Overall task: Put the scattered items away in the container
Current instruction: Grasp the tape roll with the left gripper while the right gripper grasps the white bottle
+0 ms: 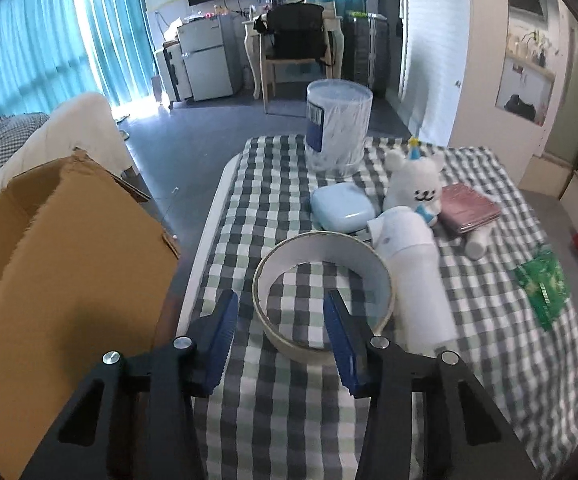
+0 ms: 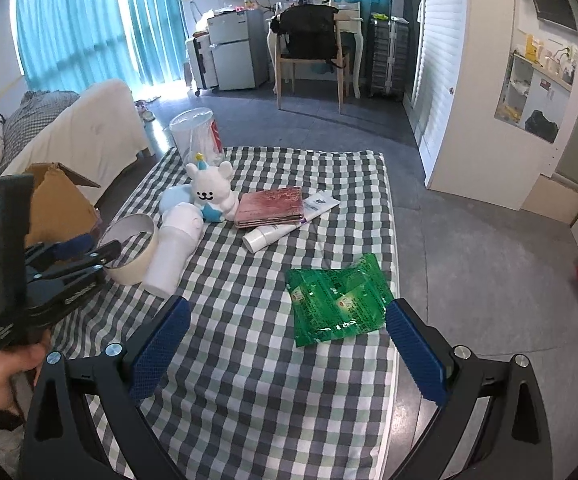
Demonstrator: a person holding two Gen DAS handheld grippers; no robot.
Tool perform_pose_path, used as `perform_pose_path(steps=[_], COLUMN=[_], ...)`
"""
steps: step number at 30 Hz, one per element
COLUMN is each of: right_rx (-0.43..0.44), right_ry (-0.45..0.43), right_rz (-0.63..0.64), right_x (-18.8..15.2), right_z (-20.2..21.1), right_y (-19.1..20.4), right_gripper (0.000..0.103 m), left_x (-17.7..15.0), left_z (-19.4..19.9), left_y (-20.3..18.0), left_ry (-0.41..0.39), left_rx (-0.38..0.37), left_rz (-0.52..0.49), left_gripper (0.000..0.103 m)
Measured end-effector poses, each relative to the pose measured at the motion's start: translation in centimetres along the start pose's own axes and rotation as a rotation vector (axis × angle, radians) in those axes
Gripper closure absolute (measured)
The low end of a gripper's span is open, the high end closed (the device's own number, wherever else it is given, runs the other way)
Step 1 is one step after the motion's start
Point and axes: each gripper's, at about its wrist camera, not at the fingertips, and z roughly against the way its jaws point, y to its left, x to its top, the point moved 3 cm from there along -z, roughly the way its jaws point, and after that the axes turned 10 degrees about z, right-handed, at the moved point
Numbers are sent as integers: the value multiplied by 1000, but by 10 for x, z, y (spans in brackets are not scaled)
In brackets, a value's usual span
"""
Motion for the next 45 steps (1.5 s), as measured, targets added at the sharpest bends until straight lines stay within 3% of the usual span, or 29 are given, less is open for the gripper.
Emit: perform_pose_path(steps=[7, 12, 15, 16, 27, 36, 45], right_rx=[7, 15, 18, 20, 31, 4, 24], right_ry=[6, 12, 16, 16, 18, 2, 56], right_rz=[26, 47, 57, 59, 74, 84, 66], right_x=[6, 9, 11, 12, 17, 26, 40], right_z=[-7, -13, -15, -16, -24, -30, -68], right_y=[13, 24, 29, 31, 44, 57, 85], right_gripper=[4, 4, 4, 4, 4, 4, 4], left_x=[1, 0, 0, 0, 5, 13, 25], left_z=[-27, -34, -32, -33, -8, 49, 115], left_y=[7, 5, 5, 7, 23, 38, 73], left_ry=[36, 48, 40, 39, -6, -106, -211], left_rx=[20, 3, 4, 5, -31, -41, -43], left_rz=[17, 11, 12, 19, 59, 73, 119], left_gripper=[59, 81, 84, 93, 96, 96, 96])
